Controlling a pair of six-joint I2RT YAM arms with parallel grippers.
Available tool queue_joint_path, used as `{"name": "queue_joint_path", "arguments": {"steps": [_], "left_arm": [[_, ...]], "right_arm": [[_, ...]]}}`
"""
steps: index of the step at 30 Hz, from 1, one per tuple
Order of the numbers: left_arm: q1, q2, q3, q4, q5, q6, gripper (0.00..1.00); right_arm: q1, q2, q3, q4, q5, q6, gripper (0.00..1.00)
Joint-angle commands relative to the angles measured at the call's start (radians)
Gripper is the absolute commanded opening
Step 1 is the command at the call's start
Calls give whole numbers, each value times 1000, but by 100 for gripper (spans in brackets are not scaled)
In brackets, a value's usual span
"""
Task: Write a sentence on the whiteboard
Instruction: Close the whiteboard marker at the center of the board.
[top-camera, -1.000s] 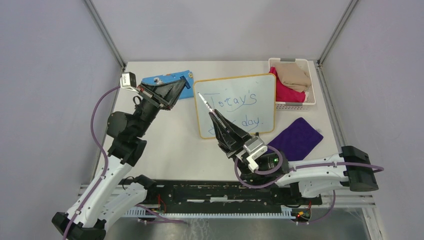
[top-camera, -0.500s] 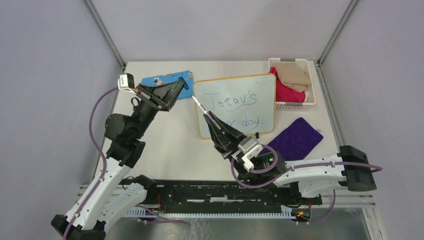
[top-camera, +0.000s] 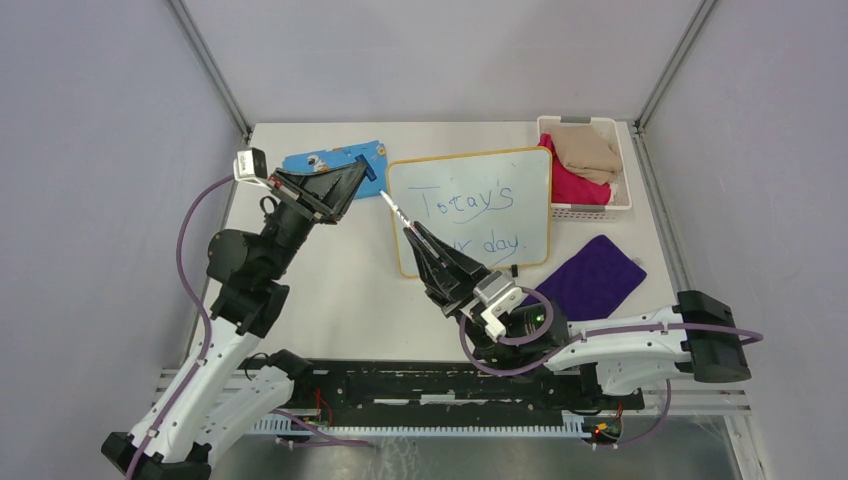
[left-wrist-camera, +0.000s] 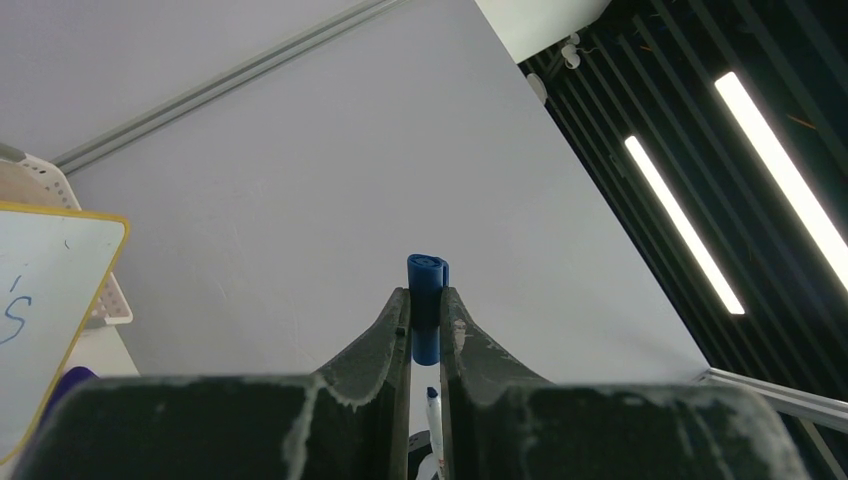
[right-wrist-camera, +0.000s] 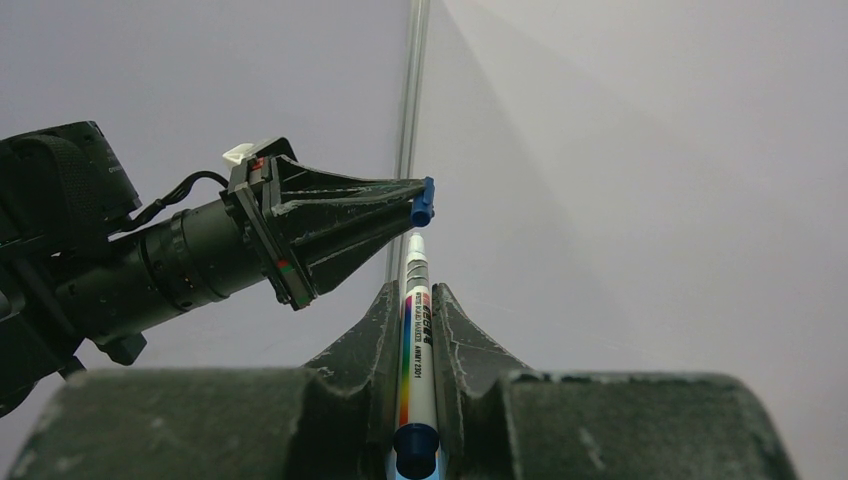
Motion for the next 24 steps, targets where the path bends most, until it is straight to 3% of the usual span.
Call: {"name": "queue_joint_path", "arguments": {"steps": [1, 24], "left_arm": [[-7, -16, 7, -9, 12, -6, 2], [-8, -33, 7, -23, 30, 9, 2]], "right_arm": [[-3, 5, 50, 20, -6, 16, 0], [-17, 30, 74, 10, 3, 27, 0]]}}
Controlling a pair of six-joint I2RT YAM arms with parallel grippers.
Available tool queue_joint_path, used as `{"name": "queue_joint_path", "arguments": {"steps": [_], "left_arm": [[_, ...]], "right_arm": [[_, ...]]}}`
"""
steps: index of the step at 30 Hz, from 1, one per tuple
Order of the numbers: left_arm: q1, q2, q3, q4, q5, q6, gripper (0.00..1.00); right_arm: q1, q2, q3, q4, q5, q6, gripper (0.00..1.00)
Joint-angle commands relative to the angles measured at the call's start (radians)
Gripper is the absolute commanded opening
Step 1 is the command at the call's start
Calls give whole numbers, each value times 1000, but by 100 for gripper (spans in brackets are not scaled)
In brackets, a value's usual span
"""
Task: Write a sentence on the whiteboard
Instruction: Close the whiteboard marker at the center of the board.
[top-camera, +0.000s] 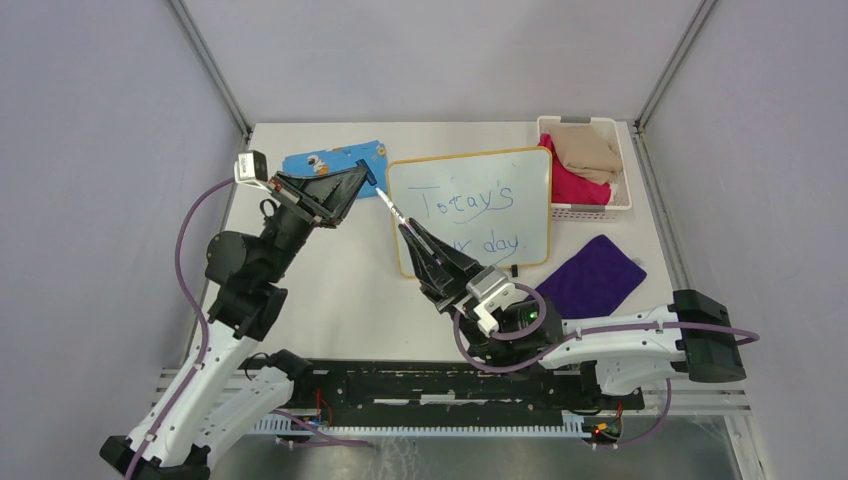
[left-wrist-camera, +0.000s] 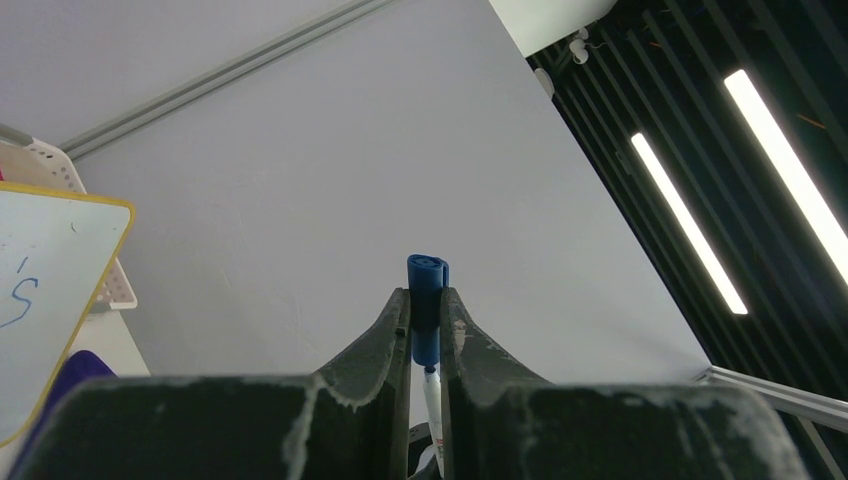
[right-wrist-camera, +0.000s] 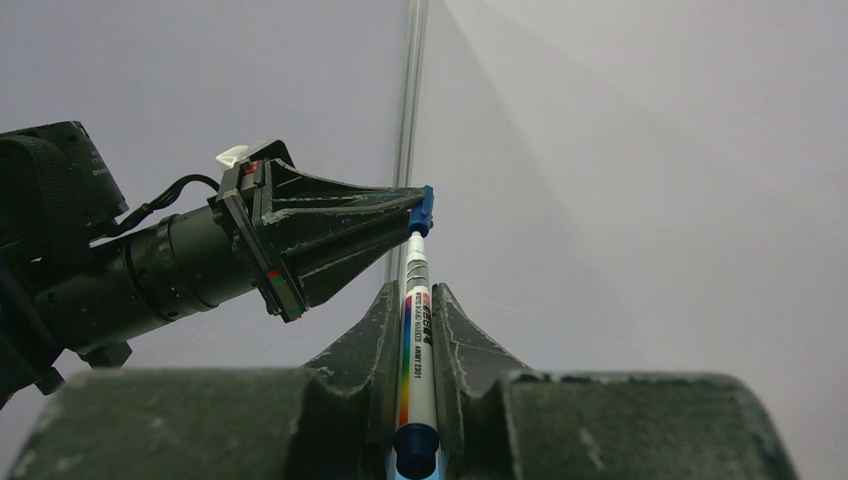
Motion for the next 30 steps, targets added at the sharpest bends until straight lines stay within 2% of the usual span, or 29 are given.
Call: {"name": "queue_joint_path", "arguments": {"steps": [1, 30], "left_arm": [[-3, -13, 7, 25, 22, 8, 2], [-8, -27, 1, -9, 8, 31, 2]], "right_arm": [[-5, 3, 44, 22, 2, 15, 0], [-10, 3, 47, 22, -1, 27, 0]]}}
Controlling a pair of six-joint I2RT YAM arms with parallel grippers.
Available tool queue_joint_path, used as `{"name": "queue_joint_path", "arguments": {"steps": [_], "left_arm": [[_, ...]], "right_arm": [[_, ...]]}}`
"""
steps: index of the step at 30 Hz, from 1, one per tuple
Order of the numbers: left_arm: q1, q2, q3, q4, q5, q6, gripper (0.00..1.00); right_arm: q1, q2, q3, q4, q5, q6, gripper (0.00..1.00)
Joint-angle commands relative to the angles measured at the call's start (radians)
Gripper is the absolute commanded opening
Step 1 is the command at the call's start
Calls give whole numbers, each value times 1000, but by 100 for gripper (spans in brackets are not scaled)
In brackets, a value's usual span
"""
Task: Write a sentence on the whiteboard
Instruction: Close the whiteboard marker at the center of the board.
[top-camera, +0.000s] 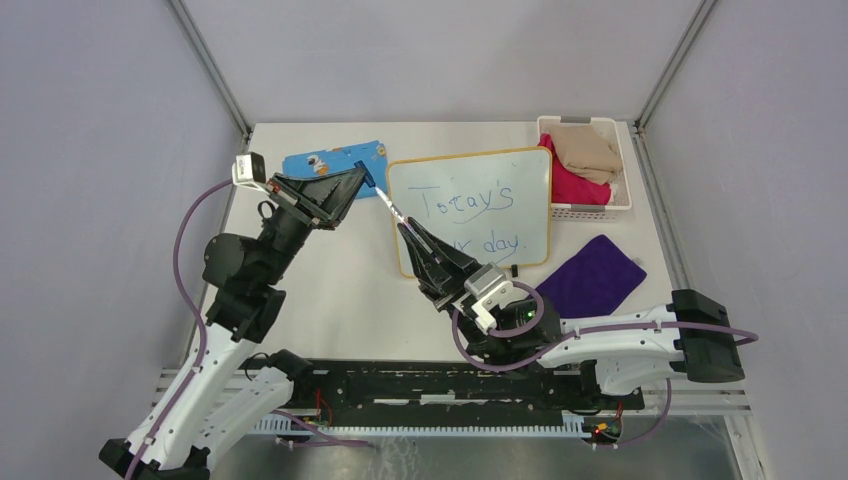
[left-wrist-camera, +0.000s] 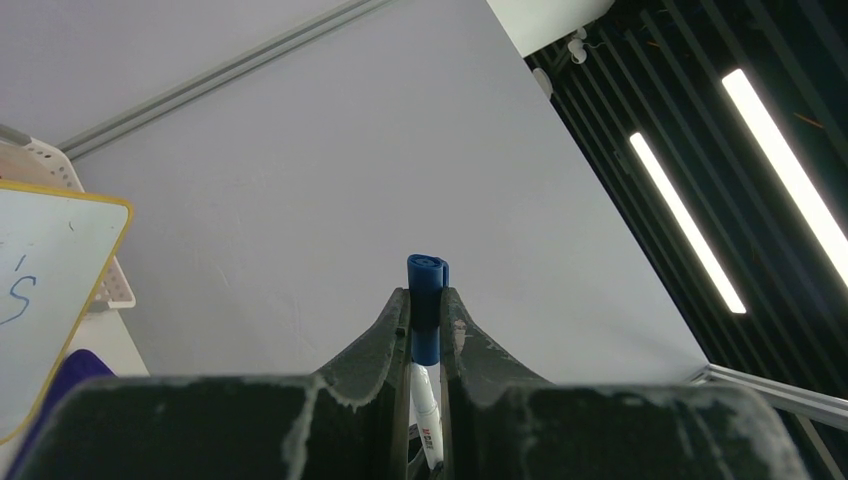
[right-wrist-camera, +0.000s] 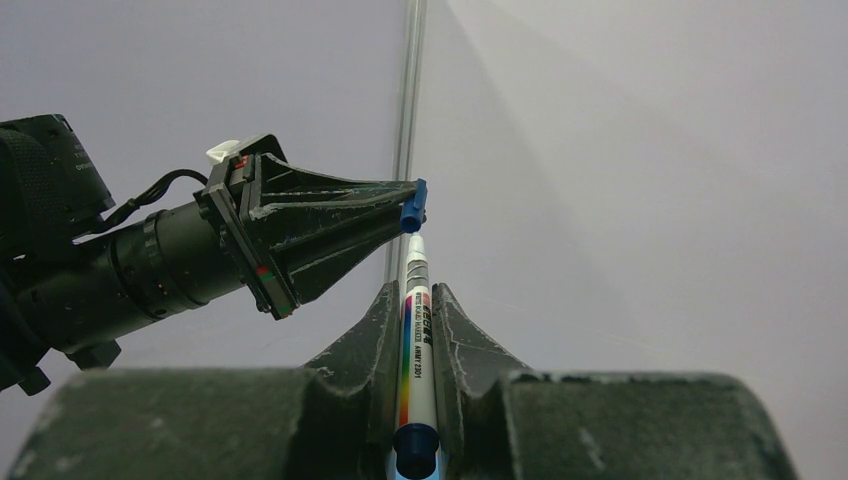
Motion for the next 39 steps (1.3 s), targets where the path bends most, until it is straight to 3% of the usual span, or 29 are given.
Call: {"name": "queue_joint_path", "arguments": {"steps": [1, 39], "left_arm": [[-6, -15, -1, -2, 5, 31, 2], [-6, -8, 10, -15, -21, 46, 2]], "right_arm": [[-2, -4, 43, 24, -4, 17, 0], [-3, -2, 40, 16, 2, 15, 0]]}}
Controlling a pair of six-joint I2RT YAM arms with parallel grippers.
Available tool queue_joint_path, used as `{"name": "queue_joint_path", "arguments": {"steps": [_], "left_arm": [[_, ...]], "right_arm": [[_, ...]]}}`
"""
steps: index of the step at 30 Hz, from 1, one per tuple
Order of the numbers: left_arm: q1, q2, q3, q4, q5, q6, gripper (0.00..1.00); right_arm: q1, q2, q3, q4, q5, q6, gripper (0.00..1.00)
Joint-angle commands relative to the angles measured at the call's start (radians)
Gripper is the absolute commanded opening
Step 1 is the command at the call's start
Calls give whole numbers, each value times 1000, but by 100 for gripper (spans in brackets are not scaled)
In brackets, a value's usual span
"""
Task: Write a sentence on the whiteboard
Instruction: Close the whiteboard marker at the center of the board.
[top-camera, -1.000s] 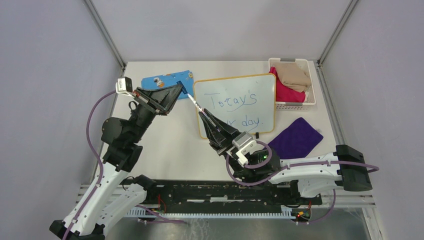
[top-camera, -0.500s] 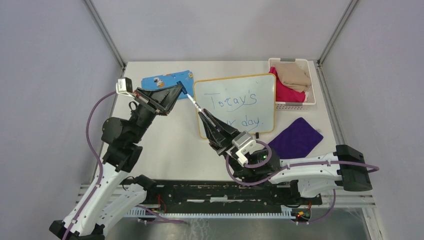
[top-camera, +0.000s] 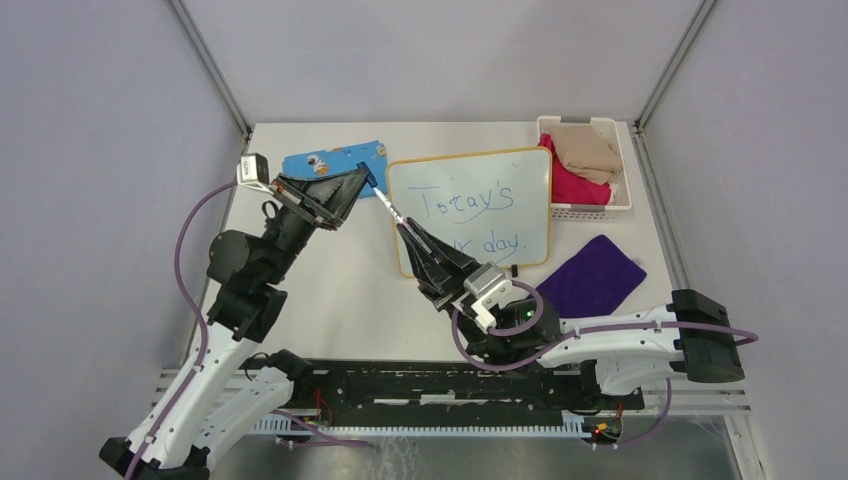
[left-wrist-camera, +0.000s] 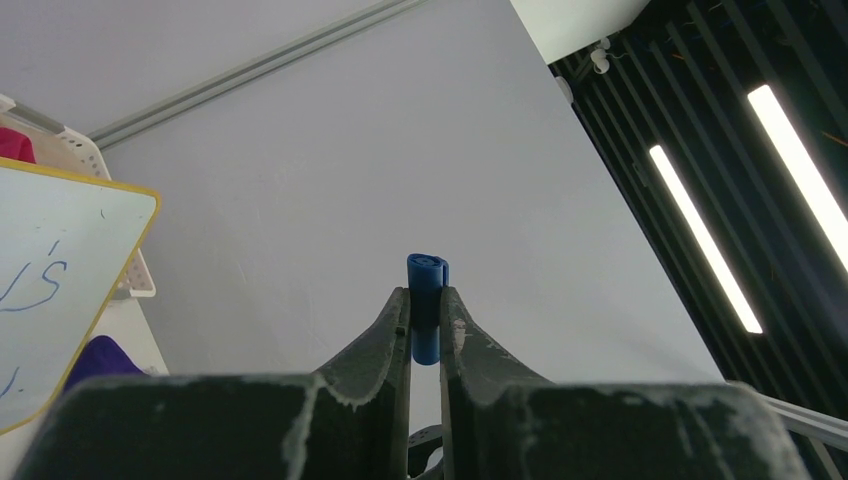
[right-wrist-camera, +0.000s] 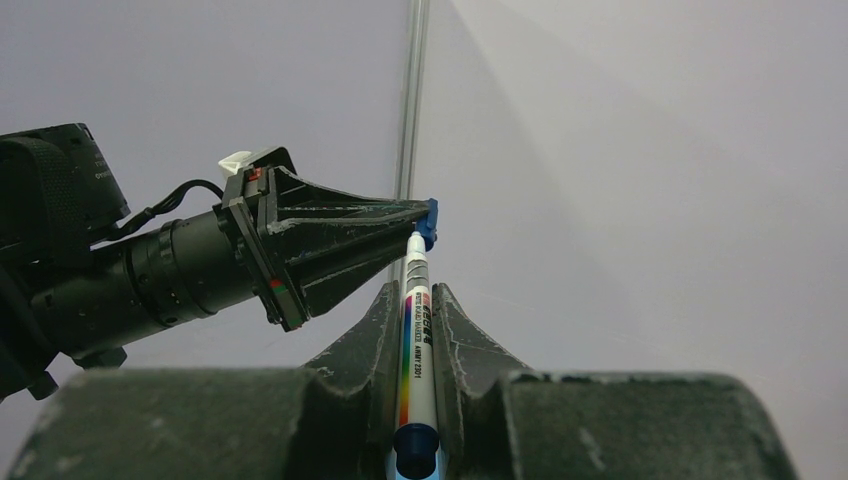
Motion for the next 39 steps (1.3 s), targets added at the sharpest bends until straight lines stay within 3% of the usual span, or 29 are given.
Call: {"name": "queue_joint_path", "arguments": {"steps": [1, 39], "left_arm": [[-3, -13, 15, 29, 13, 46, 2], [-5, -28, 26, 29, 33, 46, 2]], "right_arm": [[-3, -3, 40, 25, 5, 0, 0], [-10, 16, 64, 19, 7, -5, 0]]}}
